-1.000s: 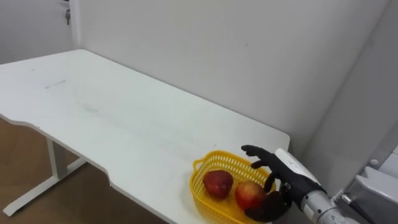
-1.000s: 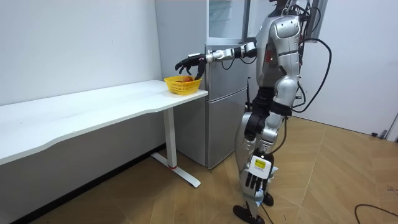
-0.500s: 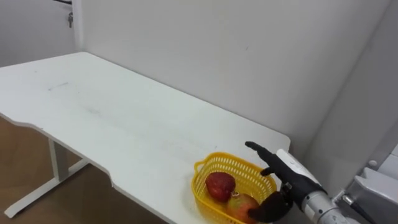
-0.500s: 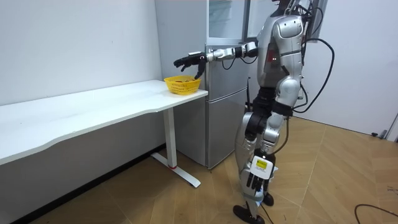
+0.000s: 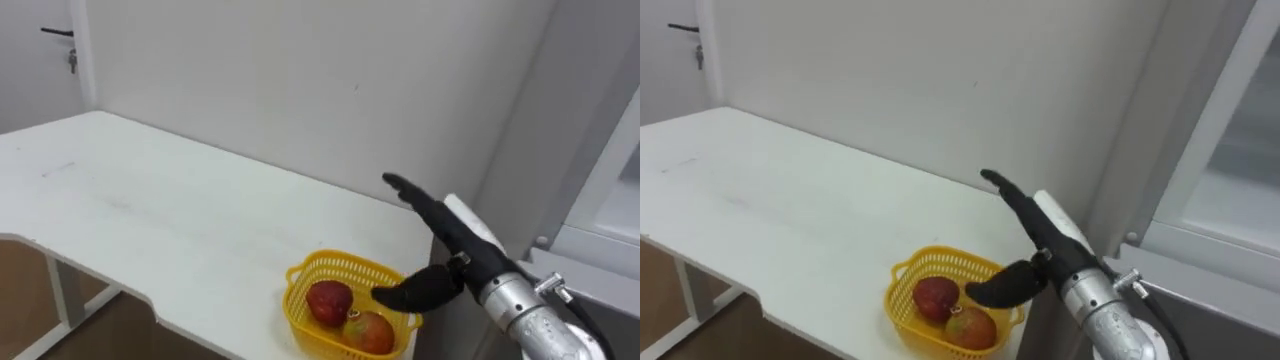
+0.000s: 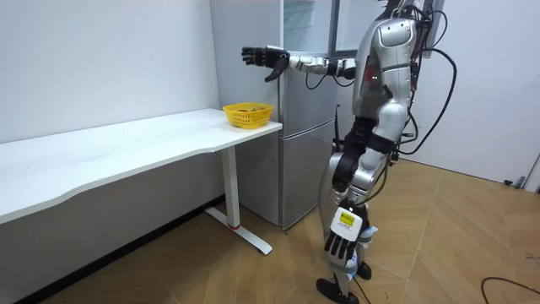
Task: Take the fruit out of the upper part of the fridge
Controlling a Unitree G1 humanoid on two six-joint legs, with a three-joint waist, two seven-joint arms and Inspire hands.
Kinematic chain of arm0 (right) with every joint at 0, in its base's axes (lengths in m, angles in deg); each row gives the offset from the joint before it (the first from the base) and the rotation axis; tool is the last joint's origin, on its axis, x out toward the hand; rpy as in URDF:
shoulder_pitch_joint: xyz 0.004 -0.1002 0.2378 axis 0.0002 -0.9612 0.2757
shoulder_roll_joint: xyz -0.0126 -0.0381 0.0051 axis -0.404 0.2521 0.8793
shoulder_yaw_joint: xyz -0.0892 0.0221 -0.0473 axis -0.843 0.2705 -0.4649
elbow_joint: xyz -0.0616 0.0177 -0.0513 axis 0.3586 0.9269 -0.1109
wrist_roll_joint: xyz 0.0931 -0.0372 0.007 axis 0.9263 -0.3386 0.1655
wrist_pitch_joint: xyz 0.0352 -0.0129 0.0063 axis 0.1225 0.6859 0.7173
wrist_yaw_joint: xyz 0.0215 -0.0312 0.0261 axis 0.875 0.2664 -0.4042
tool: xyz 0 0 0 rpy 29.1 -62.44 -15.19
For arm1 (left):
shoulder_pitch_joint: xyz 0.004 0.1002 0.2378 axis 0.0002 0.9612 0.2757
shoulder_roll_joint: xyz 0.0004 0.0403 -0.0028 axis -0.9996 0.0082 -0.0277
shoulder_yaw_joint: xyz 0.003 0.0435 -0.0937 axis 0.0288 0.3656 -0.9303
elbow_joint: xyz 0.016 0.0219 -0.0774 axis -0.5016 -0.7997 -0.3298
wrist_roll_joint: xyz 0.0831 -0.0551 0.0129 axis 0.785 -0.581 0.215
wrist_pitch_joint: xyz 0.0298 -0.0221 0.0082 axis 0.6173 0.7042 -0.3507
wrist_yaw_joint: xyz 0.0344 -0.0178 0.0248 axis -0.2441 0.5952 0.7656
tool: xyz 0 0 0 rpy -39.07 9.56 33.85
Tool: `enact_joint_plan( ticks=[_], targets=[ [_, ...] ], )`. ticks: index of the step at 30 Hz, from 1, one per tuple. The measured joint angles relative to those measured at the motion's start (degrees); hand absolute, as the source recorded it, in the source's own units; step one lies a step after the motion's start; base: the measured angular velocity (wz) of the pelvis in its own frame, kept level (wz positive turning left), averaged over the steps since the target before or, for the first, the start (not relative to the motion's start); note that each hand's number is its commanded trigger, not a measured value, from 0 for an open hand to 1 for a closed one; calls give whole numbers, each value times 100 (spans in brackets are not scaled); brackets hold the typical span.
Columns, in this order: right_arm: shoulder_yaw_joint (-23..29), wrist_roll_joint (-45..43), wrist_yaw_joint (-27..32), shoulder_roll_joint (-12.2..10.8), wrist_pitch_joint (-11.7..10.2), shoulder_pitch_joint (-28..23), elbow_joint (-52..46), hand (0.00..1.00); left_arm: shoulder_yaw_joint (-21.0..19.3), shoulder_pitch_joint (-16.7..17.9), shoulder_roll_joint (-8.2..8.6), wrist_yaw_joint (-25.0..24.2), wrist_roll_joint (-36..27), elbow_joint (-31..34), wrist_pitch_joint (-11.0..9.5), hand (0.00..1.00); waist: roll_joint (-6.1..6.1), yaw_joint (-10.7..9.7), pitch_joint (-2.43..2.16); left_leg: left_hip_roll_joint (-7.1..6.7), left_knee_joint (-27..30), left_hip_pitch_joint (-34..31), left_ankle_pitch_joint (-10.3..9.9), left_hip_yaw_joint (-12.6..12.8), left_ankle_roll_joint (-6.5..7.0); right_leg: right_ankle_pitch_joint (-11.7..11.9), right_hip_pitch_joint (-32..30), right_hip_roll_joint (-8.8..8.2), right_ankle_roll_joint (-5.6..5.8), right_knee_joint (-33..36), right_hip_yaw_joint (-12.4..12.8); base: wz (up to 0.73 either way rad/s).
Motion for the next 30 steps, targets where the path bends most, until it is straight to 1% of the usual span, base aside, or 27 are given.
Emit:
enact_joint_plan(
  ticks=[1, 2, 3, 4, 6, 7, 8, 9, 10, 11, 12, 13, 14, 15, 16, 17, 18, 19, 20, 21, 22, 24, 25, 26, 28, 29, 30],
  targets=[
    [159, -32, 15, -2, -2, -69, -184, 0, -2, 10, 68, 0, 0, 16, 0, 0, 78, -22, -21, 1, -2, 44, -6, 45, 10, 5, 1, -6, 8, 0, 17, -14],
    [235, -66, 26, -2, -16, -101, -273, 0, -2, 39, 97, -1, 2, 43, 0, 0, 118, -32, -15, 2, -13, 74, -6, 71, 13, 7, 13, -7, 12, 2, 25, -16],
    [364, -58, 73, -7, -87, -204, -432, 0, 3, 80, 124, -1, 3, 53, -4, 0, 190, -63, -5, 3, -41, 115, -6, 106, 17, 10, 54, -9, 18, 0, 56, -16],
    [431, -40, 136, -25, -117, -333, -593, 0, 2, 120, 131, 0, 2, 53, -9, 0, 257, -103, -18, 1, -92, 177, -5, 122, 23, 7, 86, -9, 24, 1, 112, -16],
    [608, -41, 179, -113, -119, -611, -871, 0, -14, 150, 128, 4, 2, 49, -17, 0, 327, -178, -50, 0, -141, 226, -1, 153, 29, 1, 88, 1, 34, 0, 155, -15],
    [701, -17, 213, -185, -124, -776, -1028, 0, -17, 158, 127, 20, -4, 48, -48, 0, 369, -247, -41, -1, -160, 268, -1, 213, 29, 1, 99, 2, 33, 3, 183, -18],
    [741, -11, 214, -246, -128, -839, -1114, 0, -16, 171, 129, 38, -2, 45, -73, 0, 376, -276, -48, 0, -173, 285, -1, 249, 28, 1, 99, 8, 33, 4, 207, -27],
    [768, -11, 249, -330, -133, -947, -1253, 0, -14, 188, 144, 76, -1, 40, -113, 0, 405, -323, -65, 5, -194, 295, -1, 303, 28, 1, 76, 21, 33, 3, 281, -23],
    [770, -31, 279, -345, -148, -1063, -1403, 0, -15, 161, 153, 95, -1, 38, -145, 0, 419, -383, -69, 10, -215, 296, 0, 327, 28, 1, 57, 24, 32, 3, 305, -18],
    [770, -32, 286, -353, -152, -1128, -1478, 0, -16, 160, 153, 104, -4, 26, -171, 0, 427, -426, -68, 15, -221, 299, 1, 340, 27, 1, 53, 26, 32, 2, 325, -14],
    [777, -81, 355, -402, -156, -1301, -1691, 0, -31, 141, 152, 131, -13, -26, -232, 0, 436, -461, -72, 38, -225, 318, 0, 398, 27, 1, 42, 35, 32, 6, 368, -27],
    [777, -154, 424, -478, -156, -1480, -1947, 0, -33, 133, 157, 161, -16, -67, -288, 0, 450, -458, -68, 82, -251, 390, -1, 506, 25, 2, 45, 61, 30, 8, 482, -35],
    [776, -186, 452, -530, -159, -1549, -2069, 0, -33, 142, 159, 188, -20, -95, -315, 0, 460, -464, -67, 87, -280, 401, -2, 544, 25, 2, 45, 74, 30, 5, 500, -32],
    [787, -209, 544, -586, -190, -1691, -2333, 0, -32, 135, 159, 235, -21, -180, -362, 0, 468, -545, -63, 84, -329, 421, -2, 589, 25, 2, 26, 86, 30, 6, 543, -24],
    [806, -209, 643, -647, -223, -1773, -2518, 0, -28, 138, 165, 254, -19, -283, -378, 0, 465, -603, -63, 81, -346, 452, -1, 645, 25, 2, 11, 105, 30, 15, 599, -24],
    [816, -226, 696, -673, -228, -1796, -2586, 0, -28, 141, 173, 256, -18, -338, -376, 0, 477, -617, -58, 83, -357, 469, -2, 692, 25, 2, 5, 115, 30, 16, 638, -27],
    [908, -299, 831, -721, -246, -1905, -2778, 0, -28, 137, 186, 271, -21, -413, -376, 0, 471, -645, -64, 86, -381, 478, -5, 729, 29, 2, -33, 119, 31, 16, 665, -20],
    [1062, -366, 971, -799, -329, -2045, -2940, 0, -29, 130, 212, 325, -18, -418, -378, 0, 460, -733, -68, 91, -416, 482, -5, 741, 29, 2, -73, 121, 31, 14, 686, -14],
    [1123, -395, 1045, -843, -378, -2078, -2980, 0, -28, 133, 238, 357, -19, -420, -378, 0, 463, -779, -68, 95, -422, 484, -5, 747, 30, 2, -70, 122, 31, 15, 706, -10],
    [1264, -410, 1191, -939, -451, -2176, -3088, 0, -26, 162, 285, 398, -21, -464, -382, 0, 487, -816, -68, 105, -423, 490, -10, 767, 38, 3, -51, 126, 33, 14, 737, -10],
    [1344, -410, 1353, -1021, -519, -2237, -3132, 0, -20, 165, 330, 457, -23, -500, -385, 0, 506, -900, -69, 104, -423, 496, -12, 772, 41, 4, -50, 127, 34, 14, 751, -8],
    [1467, -413, 1572, -1074, -627, -2334, -3137, 0, -11, 153, 354, 474, -32, -517, -397, 0, 527, -1011, -67, 101, -425, 493, -12, 798, 41, 4, -55, 134, 35, 11, 764, -5],
    [1513, -412, 1697, -1086, -648, -2405, -3137, 0, -9, 150, 363, 497, -33, -520, -416, 0, 545, -1066, -68, 107, -437, 501, -14, 865, 38, 5, -66, 147, 34, 13, 797, -13],
    [1536, -418, 1739, -1102, -650, -2433, -3137, 0, -9, 149, 371, 509, -33, -521, -421, 0, 561, -1083, -69, 119, -445, 506, -15, 900, 36, 6, -76, 155, 32, 13, 817, -22],
    [1676, -499, 1898, -1149, -710, -2617, -3132, 0, 3, 112, 426, 567, -25, -578, -462, 0, 633, -1130, -69, 169, -500, 545, -18, 996, 29, 13, -108, 189, 19, 18, 927, -23],
    [1703, -572, 1949, -1165, -717, -2698, -3127, 0, 7, 105, 448, 607, -25, -620, -470, 0, 663, -1136, -75, 176, -528, 575, -18, 1029, 28, 14, -106, 200, 18, 20, 956, -21],
    [1719, -717, 2059, -1206, -719, -2884, -3120, 0, 11, 116, 498, 648, -28, -657, -457, 0, 715, -1185, -103, 181, -541, 602, -20, 1069, 25, 14, -98, 210, 18, 20, 996, -16]
  ],
)
